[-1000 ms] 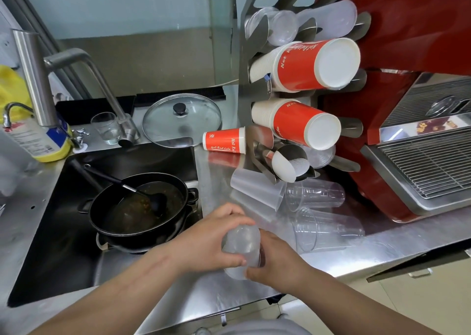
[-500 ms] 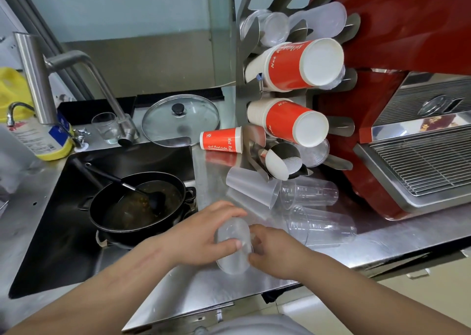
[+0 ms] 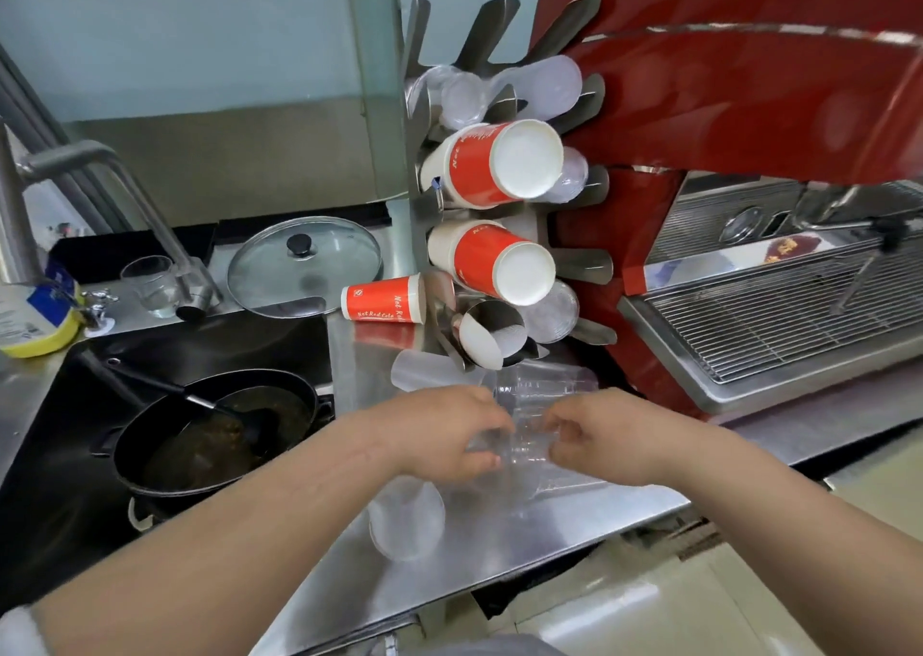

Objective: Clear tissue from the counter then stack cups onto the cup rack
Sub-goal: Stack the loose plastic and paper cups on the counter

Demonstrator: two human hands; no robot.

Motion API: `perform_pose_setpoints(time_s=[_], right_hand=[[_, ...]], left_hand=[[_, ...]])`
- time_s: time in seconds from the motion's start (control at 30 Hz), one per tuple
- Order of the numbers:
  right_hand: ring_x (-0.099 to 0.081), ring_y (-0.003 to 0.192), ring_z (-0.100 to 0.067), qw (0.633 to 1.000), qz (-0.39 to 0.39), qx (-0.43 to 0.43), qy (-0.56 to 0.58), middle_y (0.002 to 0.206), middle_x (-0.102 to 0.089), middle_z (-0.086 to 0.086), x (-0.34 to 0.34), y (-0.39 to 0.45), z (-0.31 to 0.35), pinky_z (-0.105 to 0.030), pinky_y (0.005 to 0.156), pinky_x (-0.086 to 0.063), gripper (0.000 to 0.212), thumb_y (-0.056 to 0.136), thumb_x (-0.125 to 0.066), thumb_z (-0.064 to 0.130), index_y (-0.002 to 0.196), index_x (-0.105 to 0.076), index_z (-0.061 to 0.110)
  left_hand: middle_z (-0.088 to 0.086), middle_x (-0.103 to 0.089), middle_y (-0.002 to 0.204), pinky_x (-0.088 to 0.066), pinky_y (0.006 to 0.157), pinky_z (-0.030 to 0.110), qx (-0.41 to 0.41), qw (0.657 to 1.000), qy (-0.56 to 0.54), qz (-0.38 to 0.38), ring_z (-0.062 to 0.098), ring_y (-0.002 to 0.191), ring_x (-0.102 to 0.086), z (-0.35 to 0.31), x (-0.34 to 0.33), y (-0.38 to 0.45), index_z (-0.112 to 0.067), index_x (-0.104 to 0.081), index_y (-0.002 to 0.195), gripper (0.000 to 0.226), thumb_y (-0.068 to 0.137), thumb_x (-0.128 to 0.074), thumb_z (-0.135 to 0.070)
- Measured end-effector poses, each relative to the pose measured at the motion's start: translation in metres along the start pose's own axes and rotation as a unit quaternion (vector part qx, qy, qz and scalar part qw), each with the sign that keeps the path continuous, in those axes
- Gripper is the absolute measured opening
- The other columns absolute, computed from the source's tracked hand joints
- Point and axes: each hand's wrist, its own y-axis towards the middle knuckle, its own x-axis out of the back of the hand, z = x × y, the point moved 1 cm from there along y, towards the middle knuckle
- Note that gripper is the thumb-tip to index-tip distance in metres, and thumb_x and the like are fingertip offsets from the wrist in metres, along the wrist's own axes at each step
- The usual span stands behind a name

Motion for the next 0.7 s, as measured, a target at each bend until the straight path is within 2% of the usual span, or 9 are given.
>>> perform_pose_setpoints(time_s=[0.03,0.13,0.2,0.33,0.43,0.7], right_hand=[[-0.054,0.079,-0.010,1.000,-0.020,-0.011,0.004,0.080,-0.054,0.014,0.000,-0.002,-0.012,-0.018,0.063,-0.043,0.022,0.087,-0.058,0.037,0.106,-0.062,0.025],[-0.055,0.087,-0.014,0.997,-0.069,-0.028,0.002,0.090,-0.052,0.008,-0.011,-0.002,-0.045,-0.027,0.079,-0.050,0.032,0.083,-0.062,0.032,0.114,-0.060,0.024],[-0.055,0.094,-0.015,0.997,-0.073,-0.033,0.008,0.098,-0.051,0.003,-0.024,-0.001,-0.062,-0.027,0.086,-0.047,0.047,0.080,-0.064,0.032,0.125,-0.054,0.027],[-0.053,0.115,-0.020,0.997,-0.055,-0.047,0.021,0.123,-0.052,-0.004,-0.048,0.004,-0.084,-0.024,0.098,-0.042,0.066,0.078,-0.066,0.028,0.139,-0.042,0.028],[-0.051,0.119,-0.016,0.995,-0.064,-0.041,0.058,0.126,-0.049,0.000,-0.061,0.007,-0.093,-0.018,0.096,-0.039,0.071,0.077,-0.067,0.023,0.142,-0.039,0.030],[-0.046,0.127,-0.013,0.988,-0.099,-0.021,0.116,0.142,-0.041,0.002,-0.072,0.009,-0.106,-0.023,0.102,-0.040,0.078,0.077,-0.067,0.019,0.147,-0.032,0.027]], left_hand=[[0.000,-0.052,0.127,-0.045,0.096,0.037,-0.009,1.000,0.004,-0.011,0.018,0.116,-0.052,-0.008,0.000,0.009,-0.026,-0.051,0.134,0.044,0.091,-0.057,-0.037],[0.002,-0.049,0.130,-0.045,0.094,0.035,-0.023,0.999,0.027,-0.029,0.021,0.117,-0.051,-0.028,-0.004,0.033,-0.023,-0.049,0.137,0.047,0.092,-0.056,-0.038],[0.003,-0.048,0.131,-0.044,0.091,0.033,-0.013,0.999,0.046,-0.021,0.022,0.117,-0.050,-0.035,-0.012,0.047,-0.021,-0.047,0.137,0.050,0.091,-0.057,-0.040],[0.004,-0.048,0.127,-0.047,0.095,0.041,0.020,0.998,0.062,0.020,0.024,0.118,-0.049,-0.035,-0.037,0.068,-0.022,-0.046,0.135,0.057,0.086,-0.060,-0.049],[0.005,-0.049,0.124,-0.048,0.093,0.043,0.045,0.996,0.063,0.040,0.025,0.114,-0.051,-0.029,-0.051,0.076,-0.024,-0.043,0.136,0.061,0.084,-0.060,-0.052],[0.007,-0.049,0.120,-0.047,0.095,0.040,0.089,0.994,0.020,0.052,0.026,0.114,-0.049,-0.025,-0.056,0.085,-0.019,-0.045,0.132,0.064,0.079,-0.061,-0.052]])
